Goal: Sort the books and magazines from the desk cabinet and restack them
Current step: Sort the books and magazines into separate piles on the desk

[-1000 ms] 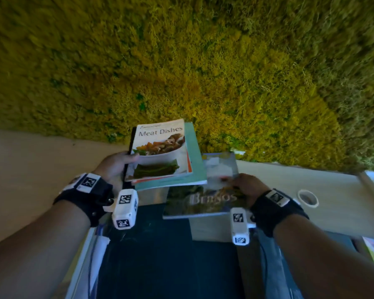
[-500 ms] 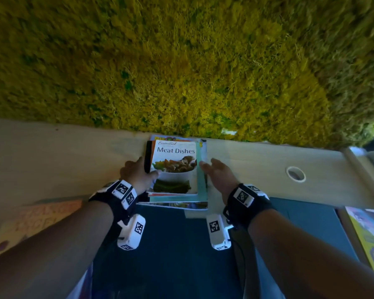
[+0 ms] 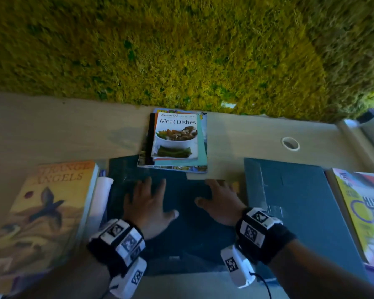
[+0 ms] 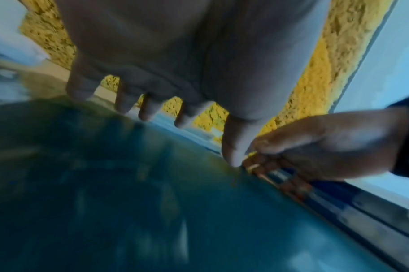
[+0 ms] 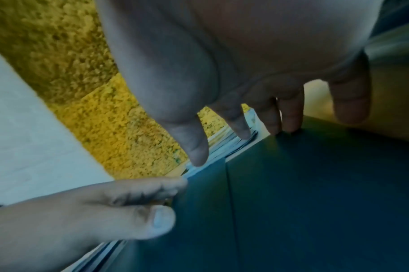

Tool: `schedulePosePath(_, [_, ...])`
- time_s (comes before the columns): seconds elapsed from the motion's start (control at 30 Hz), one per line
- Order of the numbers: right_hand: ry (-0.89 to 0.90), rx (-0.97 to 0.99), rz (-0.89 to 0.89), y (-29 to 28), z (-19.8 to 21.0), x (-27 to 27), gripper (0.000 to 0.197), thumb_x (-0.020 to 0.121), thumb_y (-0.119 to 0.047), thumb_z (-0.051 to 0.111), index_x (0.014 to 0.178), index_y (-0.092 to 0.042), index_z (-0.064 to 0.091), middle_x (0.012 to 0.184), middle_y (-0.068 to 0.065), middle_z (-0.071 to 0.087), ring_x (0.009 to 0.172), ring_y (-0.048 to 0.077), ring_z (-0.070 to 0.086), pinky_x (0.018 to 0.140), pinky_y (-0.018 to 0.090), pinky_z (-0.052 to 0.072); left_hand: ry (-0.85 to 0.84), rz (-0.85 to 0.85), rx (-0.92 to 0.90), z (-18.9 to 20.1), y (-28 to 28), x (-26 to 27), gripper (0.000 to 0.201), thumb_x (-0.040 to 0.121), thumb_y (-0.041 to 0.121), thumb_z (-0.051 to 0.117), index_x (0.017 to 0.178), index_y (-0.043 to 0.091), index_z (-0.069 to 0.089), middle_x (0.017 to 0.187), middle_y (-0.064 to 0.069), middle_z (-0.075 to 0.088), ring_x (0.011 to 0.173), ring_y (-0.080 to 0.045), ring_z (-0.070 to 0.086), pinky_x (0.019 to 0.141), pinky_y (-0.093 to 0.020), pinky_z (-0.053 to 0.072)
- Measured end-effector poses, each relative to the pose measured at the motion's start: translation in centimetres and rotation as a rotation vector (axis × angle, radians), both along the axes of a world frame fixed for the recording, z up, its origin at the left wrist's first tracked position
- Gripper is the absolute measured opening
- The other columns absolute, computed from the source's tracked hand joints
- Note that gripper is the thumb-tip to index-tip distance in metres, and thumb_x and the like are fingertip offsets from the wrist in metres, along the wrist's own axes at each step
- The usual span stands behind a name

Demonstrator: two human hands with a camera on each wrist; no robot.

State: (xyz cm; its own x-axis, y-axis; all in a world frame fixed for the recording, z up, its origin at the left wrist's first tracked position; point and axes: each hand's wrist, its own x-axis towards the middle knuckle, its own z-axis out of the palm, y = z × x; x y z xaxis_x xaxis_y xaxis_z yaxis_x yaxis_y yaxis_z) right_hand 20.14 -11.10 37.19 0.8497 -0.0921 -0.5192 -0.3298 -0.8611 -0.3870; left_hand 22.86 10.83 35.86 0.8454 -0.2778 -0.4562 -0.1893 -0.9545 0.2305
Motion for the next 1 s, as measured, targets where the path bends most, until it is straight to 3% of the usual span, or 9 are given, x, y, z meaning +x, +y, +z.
schedulePosePath(0.13, [0.078,-0.056,0.127,1.6,-0.8,-2.5,0.088,0.091,-0.067,0.049,0.16,-0.019,0.02,0.169,0.018,0.005,0.156,0.041,0.005,0.123,0.056,0.018,0.006,-0.073,0.07,-1.2,-0.6,-4.0,0.095,0.087,0.079,0.036,0.159,0.034,-0.008,0.166,-0.005,-0.026,0.153,-0.034,-0.02,0.121,-0.063,0.001])
schedulePosePath(0.27, [0.1,-0.05,0.118,2.3,0.0,-5.9,0.087,0.091,-0.068,0.05,0.158,-0.019,0.022,0.168,0.022,0.006,0.154,0.046,0.008,0.122,0.055,0.021,-0.045,-0.065,0.097,-1.6,-1.1,-7.9,0.094,0.088,0.078,0.036,0.159,0.034,-0.006,0.167,-0.006,-0.023,0.154,-0.033,-0.017,0.121,-0.062,0.002])
schedulePosePath(0.43, [0.061,0.01,0.086,2.4,0.0,-12.3,0.092,0.092,-0.062,0.056,0.161,-0.023,0.011,0.17,0.016,-0.007,0.156,0.044,0.0,0.122,0.057,0.021,-0.164,-0.032,0.012,-1.8,-1.1,-14.3,0.086,0.086,0.078,0.042,0.158,0.041,0.012,0.168,-0.005,-0.009,0.155,-0.03,-0.005,0.123,-0.06,0.005])
schedulePosePath(0.57, [0.035,0.019,0.191,3.7,-0.3,-17.5,0.107,0.087,-0.065,0.061,0.161,-0.03,-0.006,0.17,0.011,-0.016,0.157,0.039,-0.007,0.124,0.06,0.017,-0.047,-0.155,0.055,-2.4,0.5,-19.4,0.125,0.054,0.099,0.049,0.152,0.053,-0.013,0.164,0.001,-0.029,0.152,-0.028,-0.025,0.118,-0.066,-0.006])
schedulePosePath(0.67, [-0.001,0.052,0.253,3.9,-0.4,-20.9,0.121,0.079,-0.069,0.068,0.159,-0.036,-0.017,0.169,0.009,-0.02,0.157,0.035,-0.013,0.126,0.056,0.011,-0.082,-0.264,0.166,-2.6,2.0,-21.3,0.124,0.069,0.073,0.068,0.144,0.056,-0.029,0.161,0.002,-0.037,0.15,-0.027,-0.028,0.117,-0.068,-0.001])
schedulePosePath(0.77, [-0.028,0.001,0.358,3.3,-0.8,-23.4,0.136,0.071,-0.071,0.074,0.153,-0.041,-0.031,0.168,0.009,-0.024,0.156,0.031,-0.019,0.126,0.051,0.005,-0.169,-0.306,0.158,-1.4,2.9,-22.1,0.095,0.092,0.039,0.062,0.151,0.053,-0.01,0.168,0.001,-0.015,0.155,-0.03,-0.007,0.12,-0.062,0.016])
schedulePosePath(0.83, [-0.061,-0.064,0.413,2.9,-1.0,-24.2,0.136,0.076,-0.062,0.076,0.148,-0.042,-0.038,0.168,0.008,-0.024,0.156,0.028,-0.02,0.126,0.046,0.001,-0.203,-0.356,0.121,-0.4,3.7,-22.4,0.079,0.099,0.034,0.056,0.155,0.048,0.002,0.169,0.001,-0.002,0.155,-0.028,0.004,0.12,-0.056,0.025])
schedulePosePath(0.93, [-0.208,-0.155,0.424,2.8,-0.4,-24.9,0.116,0.095,-0.022,0.06,0.144,-0.041,-0.044,0.172,0.009,-0.007,0.159,0.027,-0.005,0.129,0.04,0.007,-0.204,-0.428,0.088,2.2,4.6,-22.3,0.072,0.097,0.046,0.057,0.156,0.046,0.016,0.167,0.006,0.015,0.153,-0.022,0.018,0.118,-0.047,0.035])
schedulePosePath(1.0, [-0.29,-0.184,0.423,2.7,1.3,-24.9,0.098,0.097,-0.01,0.046,0.154,-0.035,-0.03,0.171,0.008,0.008,0.158,0.026,0.01,0.128,0.038,0.015,-0.175,-0.478,0.043,4.7,5.3,-21.8,0.07,0.095,0.049,0.059,0.154,0.047,0.022,0.166,0.009,0.022,0.15,-0.018,0.027,0.118,-0.041,0.034])
